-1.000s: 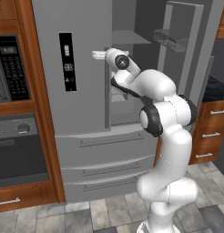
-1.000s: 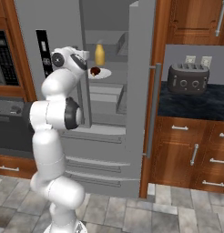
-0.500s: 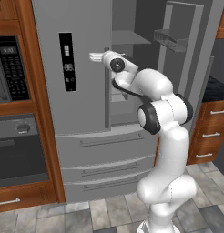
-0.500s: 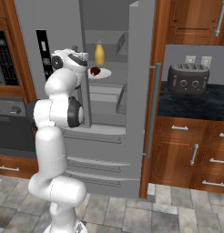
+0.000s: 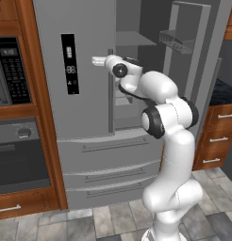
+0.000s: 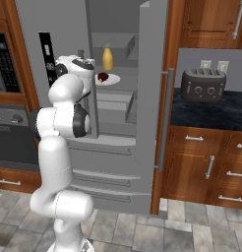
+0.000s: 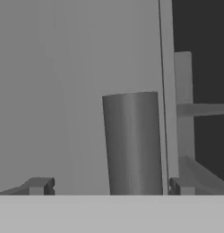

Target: Retrieve the steak from the fridge and place it on the saucepan with marinade on the stove.

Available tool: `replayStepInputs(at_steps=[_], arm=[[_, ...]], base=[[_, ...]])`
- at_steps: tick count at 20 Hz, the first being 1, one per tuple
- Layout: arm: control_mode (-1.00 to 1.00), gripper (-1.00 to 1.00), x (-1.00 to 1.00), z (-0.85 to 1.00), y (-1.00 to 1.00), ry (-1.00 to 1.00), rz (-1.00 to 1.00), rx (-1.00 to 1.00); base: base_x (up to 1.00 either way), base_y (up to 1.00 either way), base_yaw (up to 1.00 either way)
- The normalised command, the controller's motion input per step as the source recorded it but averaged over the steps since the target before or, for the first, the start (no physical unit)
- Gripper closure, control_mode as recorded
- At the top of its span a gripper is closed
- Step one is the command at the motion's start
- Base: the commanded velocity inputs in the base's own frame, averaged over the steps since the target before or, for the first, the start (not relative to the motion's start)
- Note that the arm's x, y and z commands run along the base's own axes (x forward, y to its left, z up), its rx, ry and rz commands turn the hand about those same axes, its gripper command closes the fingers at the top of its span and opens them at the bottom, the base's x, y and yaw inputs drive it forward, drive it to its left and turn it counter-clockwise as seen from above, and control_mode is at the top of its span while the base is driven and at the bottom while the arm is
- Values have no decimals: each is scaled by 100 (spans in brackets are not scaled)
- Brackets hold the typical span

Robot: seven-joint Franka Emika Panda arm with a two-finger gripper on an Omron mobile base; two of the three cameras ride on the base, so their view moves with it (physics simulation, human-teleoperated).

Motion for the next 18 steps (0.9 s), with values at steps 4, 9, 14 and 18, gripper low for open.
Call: replayStepInputs(at_steps=[4, 9, 14, 18], arm=[[-100, -100, 0, 0, 0, 0, 0, 0], [-100, 100, 0, 0, 0, 0, 0, 0], [-100, 100, 0, 0, 0, 0, 0, 0], [-100, 100, 0, 0, 0, 0, 0, 0]], base=[[0, 0, 0], [0, 0, 0], [0, 0, 0], [0, 0, 0]])
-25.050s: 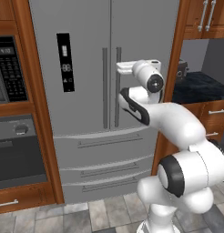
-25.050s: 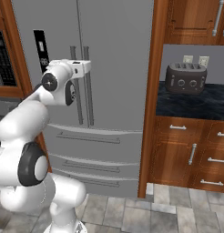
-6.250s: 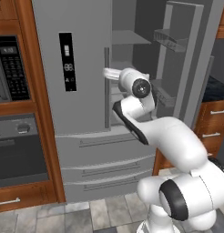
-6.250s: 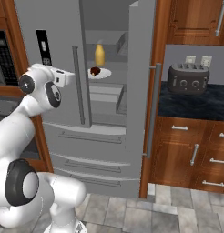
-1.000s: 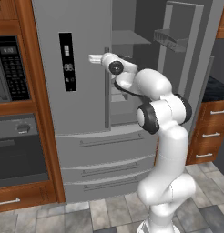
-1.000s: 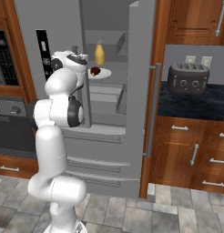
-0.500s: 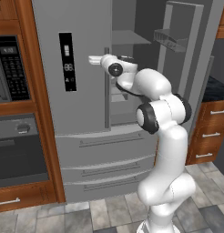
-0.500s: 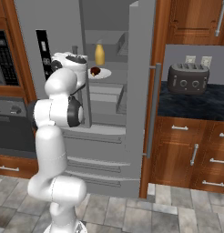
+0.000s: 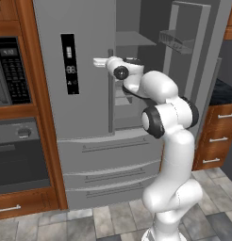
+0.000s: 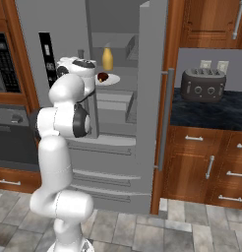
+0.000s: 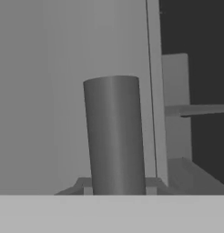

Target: Retrieve the steak from the fridge and place it on the saucepan with marinade on the stove.

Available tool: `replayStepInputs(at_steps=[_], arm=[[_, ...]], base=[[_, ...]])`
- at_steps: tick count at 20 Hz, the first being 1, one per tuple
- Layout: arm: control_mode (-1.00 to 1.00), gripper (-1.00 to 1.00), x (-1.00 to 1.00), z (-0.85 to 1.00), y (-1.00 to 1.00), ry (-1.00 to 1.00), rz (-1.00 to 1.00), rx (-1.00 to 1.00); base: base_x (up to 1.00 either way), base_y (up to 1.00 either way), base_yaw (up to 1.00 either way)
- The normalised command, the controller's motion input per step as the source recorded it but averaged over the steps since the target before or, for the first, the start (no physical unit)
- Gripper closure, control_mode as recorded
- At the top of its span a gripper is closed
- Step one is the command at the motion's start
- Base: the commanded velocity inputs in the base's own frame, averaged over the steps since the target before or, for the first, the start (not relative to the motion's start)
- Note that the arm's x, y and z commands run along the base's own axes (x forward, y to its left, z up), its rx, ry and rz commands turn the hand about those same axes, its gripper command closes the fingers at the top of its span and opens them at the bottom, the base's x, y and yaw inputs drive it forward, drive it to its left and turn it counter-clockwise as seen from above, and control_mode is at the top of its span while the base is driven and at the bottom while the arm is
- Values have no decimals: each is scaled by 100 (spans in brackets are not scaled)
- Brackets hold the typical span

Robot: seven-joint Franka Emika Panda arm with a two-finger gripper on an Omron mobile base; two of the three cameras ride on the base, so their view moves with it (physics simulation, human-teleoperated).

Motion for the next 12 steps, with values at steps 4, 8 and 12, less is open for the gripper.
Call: replayStepInputs(at_steps=[4, 8, 12], arm=[[-100, 100, -29, 0, 7, 0, 0, 0], [-100, 100, -66, 0, 20, 0, 0, 0], [-100, 100, -74, 0, 29, 0, 0, -1]], base=[[0, 0, 0], [0, 0, 0], [0, 0, 0]])
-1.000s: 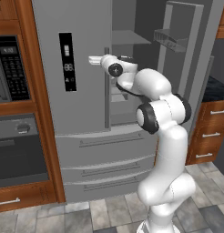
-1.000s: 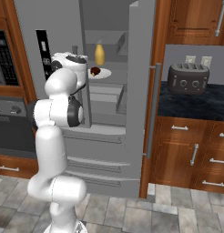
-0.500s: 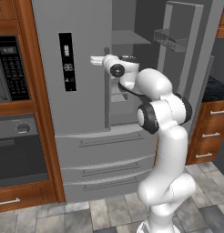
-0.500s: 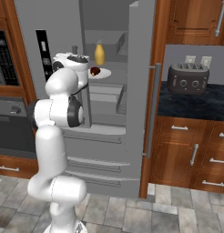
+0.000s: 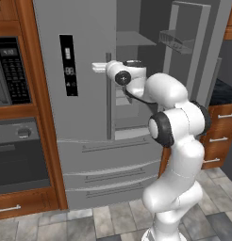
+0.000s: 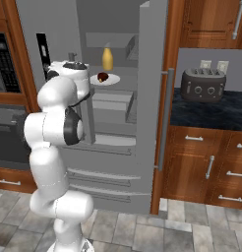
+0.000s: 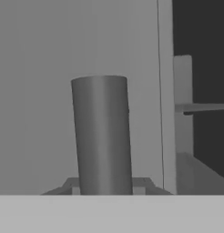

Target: Retrieve the steak from the fridge and place it on the saucepan with marinade on the stove.

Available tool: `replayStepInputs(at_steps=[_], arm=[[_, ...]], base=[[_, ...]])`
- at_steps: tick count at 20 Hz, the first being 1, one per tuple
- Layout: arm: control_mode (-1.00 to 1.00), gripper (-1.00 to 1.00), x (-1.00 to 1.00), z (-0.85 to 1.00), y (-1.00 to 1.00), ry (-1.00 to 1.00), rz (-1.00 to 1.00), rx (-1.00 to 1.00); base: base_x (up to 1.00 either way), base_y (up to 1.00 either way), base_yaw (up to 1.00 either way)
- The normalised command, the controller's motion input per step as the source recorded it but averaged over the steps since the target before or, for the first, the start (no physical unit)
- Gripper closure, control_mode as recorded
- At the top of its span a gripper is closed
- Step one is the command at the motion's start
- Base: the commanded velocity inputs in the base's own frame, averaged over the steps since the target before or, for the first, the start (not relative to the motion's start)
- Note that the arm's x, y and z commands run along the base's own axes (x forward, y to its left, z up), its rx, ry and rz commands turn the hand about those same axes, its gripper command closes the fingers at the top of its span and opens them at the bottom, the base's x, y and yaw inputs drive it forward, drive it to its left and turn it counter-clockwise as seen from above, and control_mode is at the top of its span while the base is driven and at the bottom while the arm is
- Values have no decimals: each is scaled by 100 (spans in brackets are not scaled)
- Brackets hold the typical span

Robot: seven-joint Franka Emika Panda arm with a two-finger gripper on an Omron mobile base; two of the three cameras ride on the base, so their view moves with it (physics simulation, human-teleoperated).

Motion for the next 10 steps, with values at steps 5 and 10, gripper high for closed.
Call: replayStepInputs(at_steps=[5, 10], arm=[[-100, 100, -78, 0, 61, 4, 0, 0], [-100, 100, -64, 0, 65, 6, 0, 0]], base=[[0, 0, 0], [0, 0, 0]])
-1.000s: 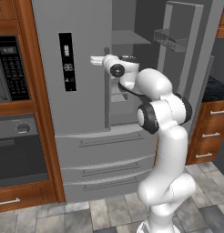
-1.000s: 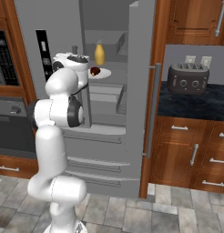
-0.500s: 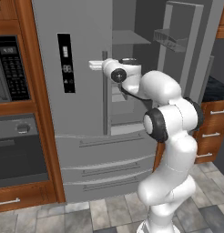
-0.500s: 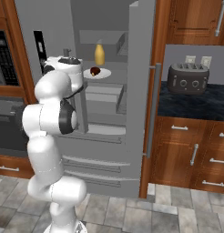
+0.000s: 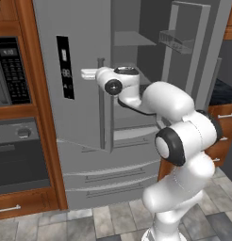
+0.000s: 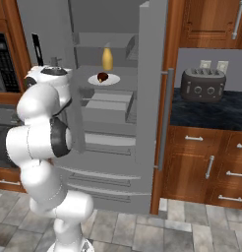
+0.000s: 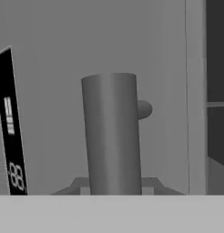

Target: Retrieve the steak from the fridge and place it on the saucepan with marinade on the stove.

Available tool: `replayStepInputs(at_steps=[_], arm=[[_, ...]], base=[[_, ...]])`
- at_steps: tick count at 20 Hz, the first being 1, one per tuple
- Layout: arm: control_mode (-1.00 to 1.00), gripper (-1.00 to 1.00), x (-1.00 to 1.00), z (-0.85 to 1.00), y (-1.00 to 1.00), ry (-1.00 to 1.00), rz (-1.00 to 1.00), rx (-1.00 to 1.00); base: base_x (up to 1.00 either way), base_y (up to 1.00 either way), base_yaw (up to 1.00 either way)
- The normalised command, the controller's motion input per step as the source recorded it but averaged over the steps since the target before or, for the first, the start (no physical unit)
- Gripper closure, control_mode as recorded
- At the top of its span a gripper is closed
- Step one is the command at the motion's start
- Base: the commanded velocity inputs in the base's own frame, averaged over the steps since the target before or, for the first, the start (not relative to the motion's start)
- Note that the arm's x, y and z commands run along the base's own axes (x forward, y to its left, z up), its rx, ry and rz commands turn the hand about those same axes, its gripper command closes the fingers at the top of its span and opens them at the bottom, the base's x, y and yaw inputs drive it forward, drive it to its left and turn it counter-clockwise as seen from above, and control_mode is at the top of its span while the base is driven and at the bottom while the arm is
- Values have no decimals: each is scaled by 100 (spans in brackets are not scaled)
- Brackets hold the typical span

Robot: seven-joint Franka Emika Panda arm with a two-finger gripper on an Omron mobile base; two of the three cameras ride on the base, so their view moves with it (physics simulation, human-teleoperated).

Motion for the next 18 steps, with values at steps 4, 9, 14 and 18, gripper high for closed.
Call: replayStepInputs(at_steps=[4, 9, 14, 18], arm=[[-100, 100, -54, 0, 62, 8, 0, 0], [-100, 100, -50, 0, 59, 6, 0, 0], [-100, 100, -47, 0, 62, 2, 0, 0], [-100, 100, -39, 0, 72, 0, 0, 0]], base=[[0, 0, 0], [0, 0, 0], [0, 0, 0], [0, 0, 0]])
